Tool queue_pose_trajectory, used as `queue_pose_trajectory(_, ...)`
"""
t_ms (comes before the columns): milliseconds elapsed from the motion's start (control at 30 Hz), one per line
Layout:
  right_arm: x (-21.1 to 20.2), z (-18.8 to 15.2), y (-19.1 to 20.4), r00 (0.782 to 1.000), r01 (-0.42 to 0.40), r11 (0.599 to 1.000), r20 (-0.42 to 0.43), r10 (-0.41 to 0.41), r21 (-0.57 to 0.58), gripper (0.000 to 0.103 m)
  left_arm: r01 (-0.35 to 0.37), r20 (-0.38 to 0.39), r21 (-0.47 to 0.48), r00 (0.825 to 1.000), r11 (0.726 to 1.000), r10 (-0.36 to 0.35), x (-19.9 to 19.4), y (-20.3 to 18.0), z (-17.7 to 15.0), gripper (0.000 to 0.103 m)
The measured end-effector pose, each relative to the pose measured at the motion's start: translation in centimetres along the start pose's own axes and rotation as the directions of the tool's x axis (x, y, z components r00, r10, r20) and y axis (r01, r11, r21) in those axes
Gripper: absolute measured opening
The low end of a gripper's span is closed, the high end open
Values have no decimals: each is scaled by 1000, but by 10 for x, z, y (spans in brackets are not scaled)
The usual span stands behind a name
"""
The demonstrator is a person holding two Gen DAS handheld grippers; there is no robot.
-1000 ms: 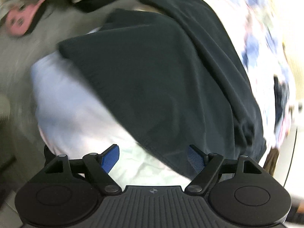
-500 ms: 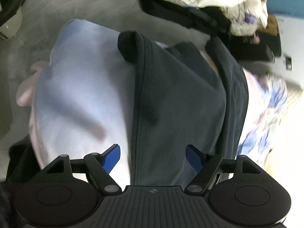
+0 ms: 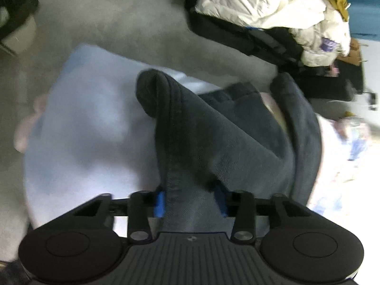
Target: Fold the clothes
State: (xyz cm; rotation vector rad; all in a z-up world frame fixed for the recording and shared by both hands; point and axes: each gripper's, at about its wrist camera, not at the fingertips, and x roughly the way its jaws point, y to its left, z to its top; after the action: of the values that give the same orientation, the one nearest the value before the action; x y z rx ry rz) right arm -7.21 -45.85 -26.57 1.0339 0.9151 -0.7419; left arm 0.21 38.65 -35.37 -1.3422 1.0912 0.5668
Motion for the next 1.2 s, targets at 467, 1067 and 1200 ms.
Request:
queue_pose_trajectory(467, 115, 84, -27, 996, 14, 987, -93, 1, 158, 73, -64, 246, 42, 968, 997, 52, -77, -91, -45, 4)
queue_pose_trajectory(1067, 117, 99, -10, 998, -46, 964, -29, 56, 261, 5, -69, 269, 33, 961, 997, 57, -63, -155, -42, 4)
queue_pose_trajectory(1200, 109, 112, 17, 994, -107, 959, 10, 108, 263, 5, -50, 250, 39, 968, 998, 39, -53, -184, -33, 4)
